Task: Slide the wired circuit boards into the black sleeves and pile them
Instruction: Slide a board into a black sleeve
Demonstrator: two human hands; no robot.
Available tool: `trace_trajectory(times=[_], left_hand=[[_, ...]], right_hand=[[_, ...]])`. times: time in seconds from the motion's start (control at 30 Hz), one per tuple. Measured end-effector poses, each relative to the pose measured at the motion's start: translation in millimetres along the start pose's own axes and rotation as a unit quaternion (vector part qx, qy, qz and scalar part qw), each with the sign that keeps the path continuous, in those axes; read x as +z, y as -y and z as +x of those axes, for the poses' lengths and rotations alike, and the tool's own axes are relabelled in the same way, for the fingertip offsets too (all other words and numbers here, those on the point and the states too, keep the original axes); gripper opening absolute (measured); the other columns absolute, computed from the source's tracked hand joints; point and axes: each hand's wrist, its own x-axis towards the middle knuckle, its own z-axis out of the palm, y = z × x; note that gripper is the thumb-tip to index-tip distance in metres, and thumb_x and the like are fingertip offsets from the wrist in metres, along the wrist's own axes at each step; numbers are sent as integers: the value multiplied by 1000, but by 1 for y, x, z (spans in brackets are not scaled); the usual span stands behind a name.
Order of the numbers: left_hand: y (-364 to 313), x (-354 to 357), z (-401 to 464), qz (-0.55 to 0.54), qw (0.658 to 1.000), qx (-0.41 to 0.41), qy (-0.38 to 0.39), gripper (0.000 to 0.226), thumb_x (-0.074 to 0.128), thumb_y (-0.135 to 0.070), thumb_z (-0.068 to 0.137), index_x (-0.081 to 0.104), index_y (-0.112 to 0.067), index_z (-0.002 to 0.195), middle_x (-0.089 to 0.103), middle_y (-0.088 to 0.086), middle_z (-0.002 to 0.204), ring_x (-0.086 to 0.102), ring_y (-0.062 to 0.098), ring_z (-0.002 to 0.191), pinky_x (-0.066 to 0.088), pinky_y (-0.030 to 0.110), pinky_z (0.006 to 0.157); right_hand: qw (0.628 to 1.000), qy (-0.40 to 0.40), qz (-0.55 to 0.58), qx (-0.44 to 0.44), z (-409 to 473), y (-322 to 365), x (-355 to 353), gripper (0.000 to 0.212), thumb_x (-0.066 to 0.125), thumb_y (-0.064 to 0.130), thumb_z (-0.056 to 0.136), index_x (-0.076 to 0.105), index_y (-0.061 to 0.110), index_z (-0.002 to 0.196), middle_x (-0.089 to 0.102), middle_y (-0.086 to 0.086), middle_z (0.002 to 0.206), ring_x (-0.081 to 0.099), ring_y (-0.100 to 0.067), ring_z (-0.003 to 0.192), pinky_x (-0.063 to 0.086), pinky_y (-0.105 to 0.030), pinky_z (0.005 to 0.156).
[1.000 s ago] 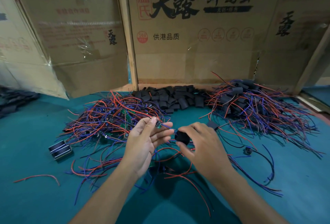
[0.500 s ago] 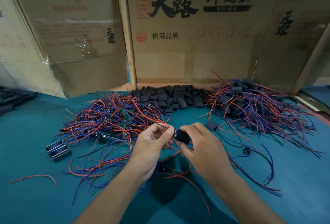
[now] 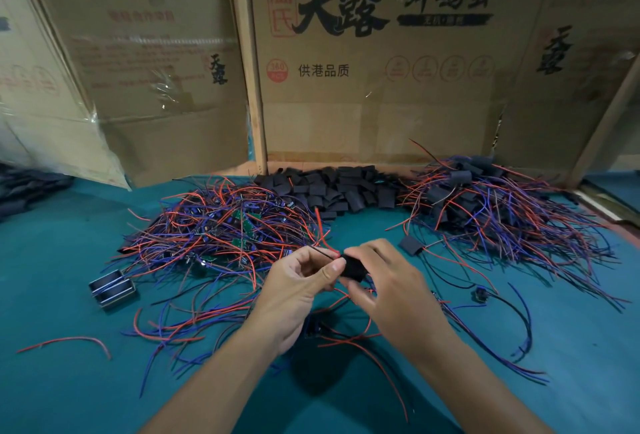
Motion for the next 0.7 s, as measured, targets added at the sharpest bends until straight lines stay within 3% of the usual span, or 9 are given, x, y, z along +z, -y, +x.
trace_trajectory(times=[0.07, 0.17, 0.37, 0.7], left_hand=[[0, 1, 0, -1, 1000, 9, -1, 30, 81, -21, 71, 67, -9, 95, 64, 7, 76, 55, 13, 65, 50, 18, 66], [-1, 2, 0, 2, 999, 32, 7, 31, 78, -15, 74, 57, -6, 95, 62, 5, 75, 56, 12, 64, 50, 18, 66], [3, 3, 0, 6, 1000, 14, -10, 26, 75, -25, 76, 64, -6, 89, 61, 3, 70, 53, 13, 61, 50, 20, 62], [4, 2, 1, 3, 999, -15, -33, 20, 76, -22, 75, 67, -6, 80, 64, 9, 71, 58, 16, 61, 52, 24, 63]], right_hand=[[1000, 4, 4, 5, 0, -1, 0, 30, 76, 16, 81, 65, 13, 109, 59, -3, 98, 61, -23, 86, 44, -28, 70], [1000, 2, 5, 5, 1, -1, -1, 29, 75, 15, 82, 65, 12, 108, 60, -3, 98, 62, -23, 86, 44, -28, 71], [1000, 0, 3, 7, 1, 0, -2, 27, 76, 18, 82, 67, 12, 108, 61, -3, 97, 62, -23, 86, 46, -29, 71], [999, -1, -34, 7, -2, 2, 3, 29, 76, 11, 78, 67, 11, 106, 64, -3, 93, 63, -25, 84, 49, -32, 68]])
